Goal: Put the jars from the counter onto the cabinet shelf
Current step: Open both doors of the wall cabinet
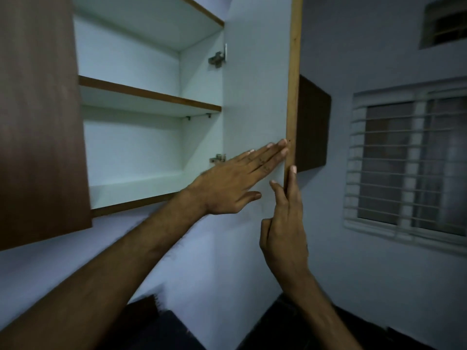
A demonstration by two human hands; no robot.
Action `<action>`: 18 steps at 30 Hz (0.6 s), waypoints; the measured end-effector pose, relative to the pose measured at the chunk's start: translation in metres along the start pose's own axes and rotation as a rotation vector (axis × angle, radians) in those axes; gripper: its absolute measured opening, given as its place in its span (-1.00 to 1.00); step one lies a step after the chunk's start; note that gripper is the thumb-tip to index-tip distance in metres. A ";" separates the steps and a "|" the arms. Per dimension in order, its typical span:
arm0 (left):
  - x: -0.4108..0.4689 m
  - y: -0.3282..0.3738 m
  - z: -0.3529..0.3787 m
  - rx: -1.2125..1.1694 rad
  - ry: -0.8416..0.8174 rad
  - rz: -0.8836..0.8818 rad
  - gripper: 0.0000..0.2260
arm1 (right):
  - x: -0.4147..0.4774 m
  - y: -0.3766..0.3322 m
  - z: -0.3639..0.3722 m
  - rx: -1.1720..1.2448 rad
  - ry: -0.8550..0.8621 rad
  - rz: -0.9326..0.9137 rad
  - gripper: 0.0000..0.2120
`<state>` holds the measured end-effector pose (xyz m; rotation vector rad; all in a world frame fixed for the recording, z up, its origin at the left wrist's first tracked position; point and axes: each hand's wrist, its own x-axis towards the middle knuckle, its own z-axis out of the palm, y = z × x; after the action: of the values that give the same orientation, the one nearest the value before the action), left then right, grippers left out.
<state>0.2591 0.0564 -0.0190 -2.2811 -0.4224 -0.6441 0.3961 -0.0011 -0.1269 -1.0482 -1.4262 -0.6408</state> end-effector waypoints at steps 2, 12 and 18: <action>0.020 0.006 0.018 -0.042 0.066 0.019 -0.17 | 0.004 0.018 0.000 -0.232 0.007 0.005 -0.30; 0.073 0.009 0.111 -0.206 0.027 -0.111 -0.11 | 0.022 0.129 -0.011 -0.571 -0.111 -0.026 -0.36; 0.116 0.022 0.152 -0.172 0.019 -0.140 -0.14 | 0.038 0.185 -0.011 -0.638 -0.238 0.026 -0.38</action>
<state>0.4142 0.1628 -0.0603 -2.4205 -0.5398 -0.7984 0.5667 0.0795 -0.1242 -1.6823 -1.4377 -1.0143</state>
